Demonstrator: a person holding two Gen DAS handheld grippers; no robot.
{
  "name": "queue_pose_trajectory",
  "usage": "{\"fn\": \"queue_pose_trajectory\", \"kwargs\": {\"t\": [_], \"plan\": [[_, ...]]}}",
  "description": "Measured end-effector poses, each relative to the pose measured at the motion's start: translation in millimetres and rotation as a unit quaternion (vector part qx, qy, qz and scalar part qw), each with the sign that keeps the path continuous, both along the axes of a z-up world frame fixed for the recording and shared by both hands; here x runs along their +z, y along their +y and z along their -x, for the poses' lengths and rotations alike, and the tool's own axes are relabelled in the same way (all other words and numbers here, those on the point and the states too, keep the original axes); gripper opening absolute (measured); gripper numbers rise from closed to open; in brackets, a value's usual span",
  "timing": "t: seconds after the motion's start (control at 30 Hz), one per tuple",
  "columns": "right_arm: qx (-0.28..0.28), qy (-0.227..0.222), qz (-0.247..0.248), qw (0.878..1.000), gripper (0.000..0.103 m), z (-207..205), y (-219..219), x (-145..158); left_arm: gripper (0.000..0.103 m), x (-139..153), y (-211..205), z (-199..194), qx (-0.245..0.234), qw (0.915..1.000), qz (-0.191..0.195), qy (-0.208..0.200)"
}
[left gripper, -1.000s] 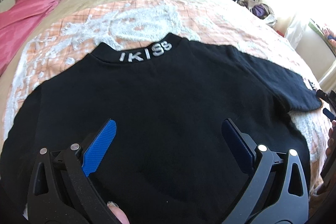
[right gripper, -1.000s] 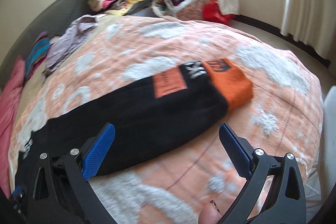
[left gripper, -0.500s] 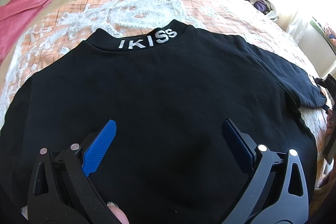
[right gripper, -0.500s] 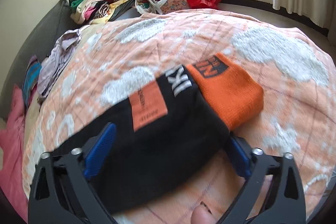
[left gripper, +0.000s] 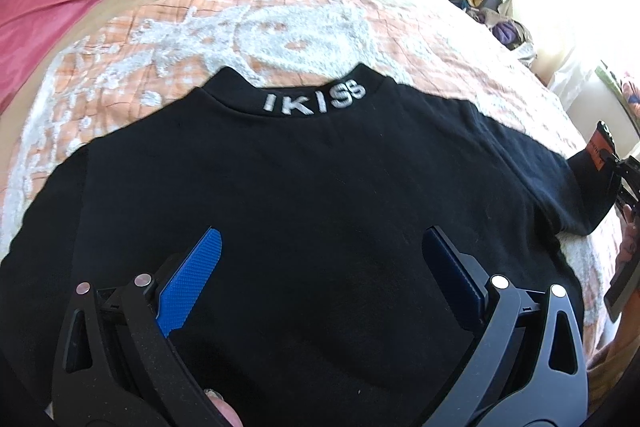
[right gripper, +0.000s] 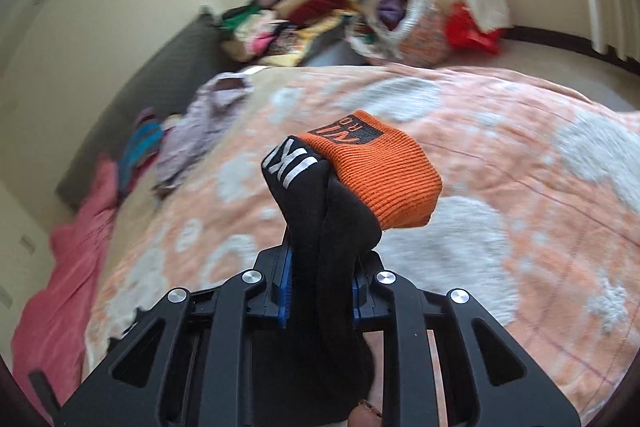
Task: Fold small clothes
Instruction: 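Close the right tool on the orange cuff and lift the sleeve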
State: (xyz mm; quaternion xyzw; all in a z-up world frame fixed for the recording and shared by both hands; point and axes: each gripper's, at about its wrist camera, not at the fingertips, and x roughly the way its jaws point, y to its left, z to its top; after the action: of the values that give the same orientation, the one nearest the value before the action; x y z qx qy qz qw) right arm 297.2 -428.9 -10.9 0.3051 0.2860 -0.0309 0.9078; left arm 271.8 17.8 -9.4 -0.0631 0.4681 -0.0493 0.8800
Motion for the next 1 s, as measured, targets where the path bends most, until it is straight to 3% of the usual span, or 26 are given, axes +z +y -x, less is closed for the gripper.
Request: {"fn": "queue_pose_trajectory", "kwargs": {"t": [0.33, 0.8, 1.0], "plan": [[0.102, -0.048, 0.032, 0.993, 0.02, 7, 66, 35, 0.095, 22, 18, 13, 0.019, 0.9994, 0.024, -0.015], [0.239, -0.067, 0.114, 0.962, 0.02, 28, 195, 48, 0.095, 20, 57, 36, 0.045, 0.9951, 0.088, 0.004], [0.28, -0.061, 0.146, 0.947, 0.022, 34, 240, 40, 0.095, 13, 71, 37, 0.048, 0.9857, 0.161, 0.02]]}}
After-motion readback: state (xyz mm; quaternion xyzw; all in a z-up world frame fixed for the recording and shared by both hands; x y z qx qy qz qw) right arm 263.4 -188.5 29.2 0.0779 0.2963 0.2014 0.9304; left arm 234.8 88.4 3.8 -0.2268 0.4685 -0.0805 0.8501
